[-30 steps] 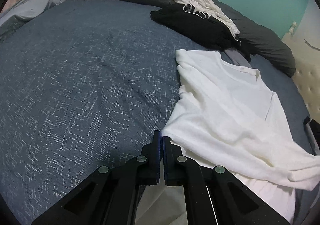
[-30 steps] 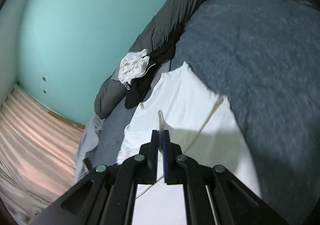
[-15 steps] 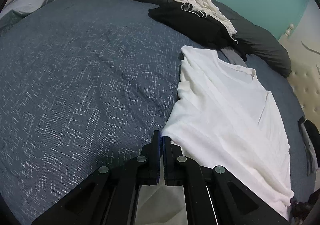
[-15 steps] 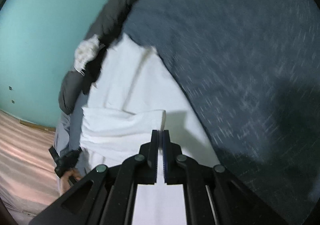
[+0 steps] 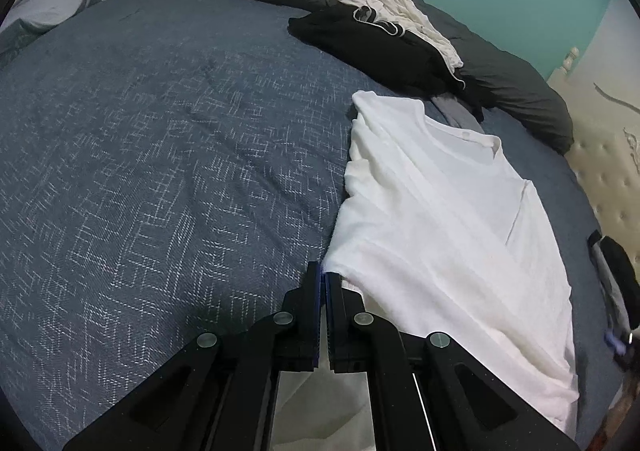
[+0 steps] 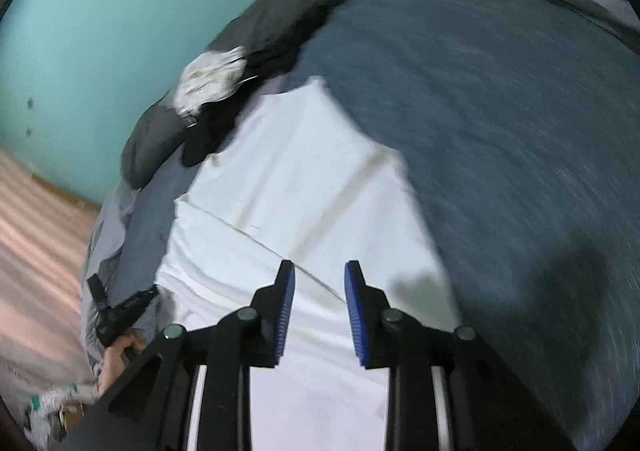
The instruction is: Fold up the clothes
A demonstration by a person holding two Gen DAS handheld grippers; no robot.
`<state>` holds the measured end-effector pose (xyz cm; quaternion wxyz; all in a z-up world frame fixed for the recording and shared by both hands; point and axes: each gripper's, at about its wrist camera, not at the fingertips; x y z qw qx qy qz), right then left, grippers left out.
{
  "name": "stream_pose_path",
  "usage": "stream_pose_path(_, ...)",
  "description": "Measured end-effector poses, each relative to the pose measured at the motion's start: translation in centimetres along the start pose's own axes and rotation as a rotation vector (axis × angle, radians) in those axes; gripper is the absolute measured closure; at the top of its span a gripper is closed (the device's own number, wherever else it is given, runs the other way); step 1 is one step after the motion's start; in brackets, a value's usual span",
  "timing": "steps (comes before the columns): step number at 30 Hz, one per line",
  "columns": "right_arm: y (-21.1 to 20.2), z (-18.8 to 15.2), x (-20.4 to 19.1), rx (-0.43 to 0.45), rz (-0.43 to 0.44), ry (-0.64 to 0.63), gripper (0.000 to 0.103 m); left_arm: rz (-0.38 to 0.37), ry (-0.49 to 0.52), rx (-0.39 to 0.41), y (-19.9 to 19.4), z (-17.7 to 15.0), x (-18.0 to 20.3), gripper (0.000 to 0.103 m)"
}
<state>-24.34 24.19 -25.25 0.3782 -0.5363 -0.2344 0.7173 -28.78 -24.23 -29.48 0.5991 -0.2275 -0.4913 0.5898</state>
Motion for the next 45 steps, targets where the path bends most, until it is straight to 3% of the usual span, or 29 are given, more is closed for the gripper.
stream_pose_path(10, 14.7, 9.5, -15.4, -0.245, 0.158, -0.324, 0.069, -0.028, 0.007, -0.003, 0.1, -0.3, -0.4, 0.101)
stream_pose_path(20, 27.0, 14.6, -23.4, -0.393, 0.186, -0.388, 0.067, -0.031, 0.011, -0.001, 0.7, -0.4, -0.6, 0.101)
stream_pose_path(32, 34.1, 15.8, -28.1, -0.440, 0.107, -0.512, 0.068, -0.046, 0.002, -0.019, 1.6, -0.4, -1.0, 0.101)
stream_pose_path(35, 35.7, 16.0, -29.3, -0.450, 0.086, -0.547, 0.093, -0.040, 0.010, -0.021, 1.7, -0.5, -0.8, 0.101)
stream_pose_path(36, 36.1, 16.0, -29.6, -0.449, 0.080, -0.559, 0.097, -0.038, 0.013, -0.021, 1.7, -0.5, -0.7, 0.101)
stream_pose_path(45, 36.9, 17.3, -30.8, -0.362, 0.014, -0.629, 0.100, -0.060, -0.019, -0.023, 2.0, -0.6, -1.4, 0.101)
Point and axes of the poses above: each gripper's, at about its wrist camera, not at the fingertips, and y roughly the way its jaws point, x to its right, z to its top, and after that the axes turned 10 degrees about -x, right-handed
